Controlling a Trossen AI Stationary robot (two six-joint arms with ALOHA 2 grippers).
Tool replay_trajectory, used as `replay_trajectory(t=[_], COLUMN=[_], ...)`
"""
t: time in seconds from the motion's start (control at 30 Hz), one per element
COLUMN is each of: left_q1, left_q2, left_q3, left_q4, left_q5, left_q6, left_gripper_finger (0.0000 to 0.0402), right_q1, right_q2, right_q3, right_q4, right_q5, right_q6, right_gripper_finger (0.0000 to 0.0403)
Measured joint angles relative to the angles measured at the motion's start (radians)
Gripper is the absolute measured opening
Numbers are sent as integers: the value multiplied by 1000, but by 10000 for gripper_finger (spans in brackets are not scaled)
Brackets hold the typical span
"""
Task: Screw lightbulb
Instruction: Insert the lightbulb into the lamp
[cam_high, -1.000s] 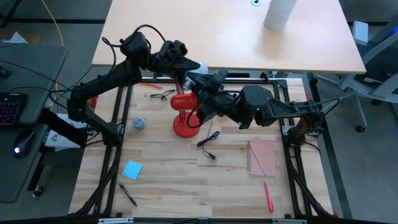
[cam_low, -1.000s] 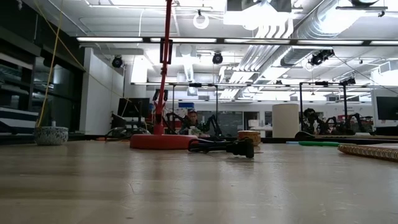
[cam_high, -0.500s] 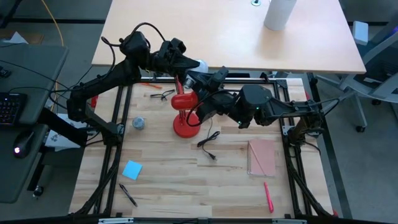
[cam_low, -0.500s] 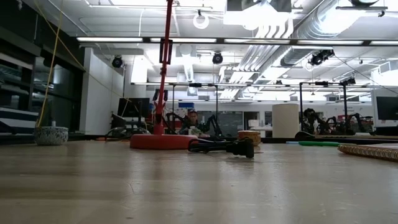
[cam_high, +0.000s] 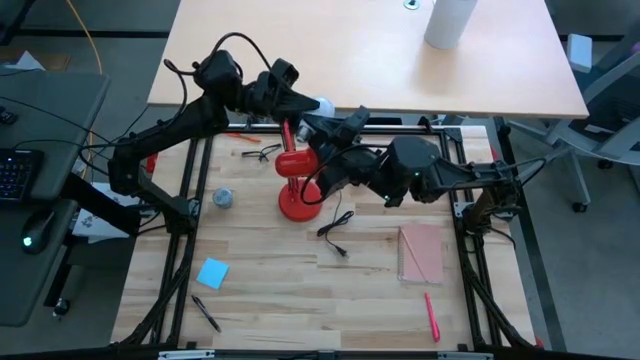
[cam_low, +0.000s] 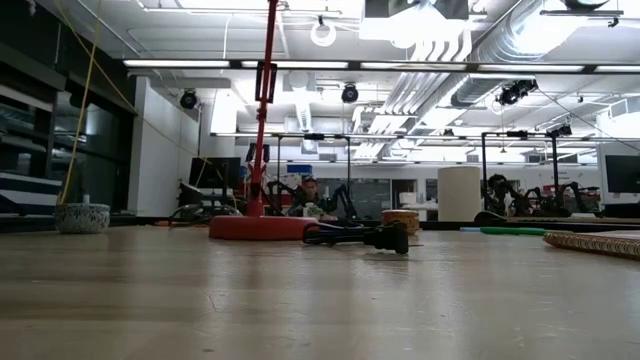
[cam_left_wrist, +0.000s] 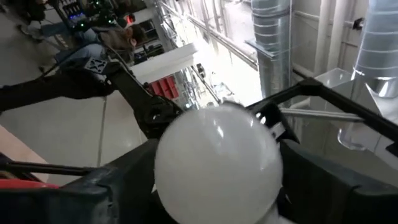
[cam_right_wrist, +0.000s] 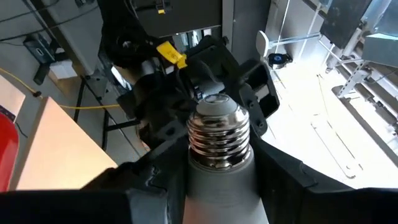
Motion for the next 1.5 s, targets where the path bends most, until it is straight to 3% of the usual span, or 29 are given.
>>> replay_trajectory(t=[0.13, 0.37, 0.5, 0.6, 0.77, 0.9, 1.07, 1.17, 1.5], left_q1=[28, 168, 199, 185, 113, 18, -79, -99, -92], left_q2=[1, -20, -41, -66, -129, -208, -270, -284, -279], left_q3=[0, 0, 0, 0, -43, -135, -231, -244, -245], left_q4=[47, 187, 176, 173, 157, 52, 66, 119, 127], left_q5=[7, 46, 123, 174, 224, 121, -152, -267, -282], left_q6=[-33, 23, 153, 260, 463, 701, 957, 1018, 928], left_gripper_finger=[334, 339, 340, 340, 340, 340, 340, 340, 340], right_q1=[0, 14, 13, -19, -117, -171, -192, -192, -191], right_q2=[0, 0, -46, -106, -145, -120, -72, -57, -61], right_q3=[0, 1, 1, 1, 2, 1, 0, 0, 0], right_q4=[-2, 77, 128, 120, 188, 252, 300, 328, 347], right_q5=[0, 14, -33, -194, -584, -703, -710, -709, -702], right_q6=[5, 55, 357, 721, 1199, 1411, 1509, 1519, 1499], right_gripper_finger=[147, 145, 144, 144, 143, 143, 143, 143, 143])
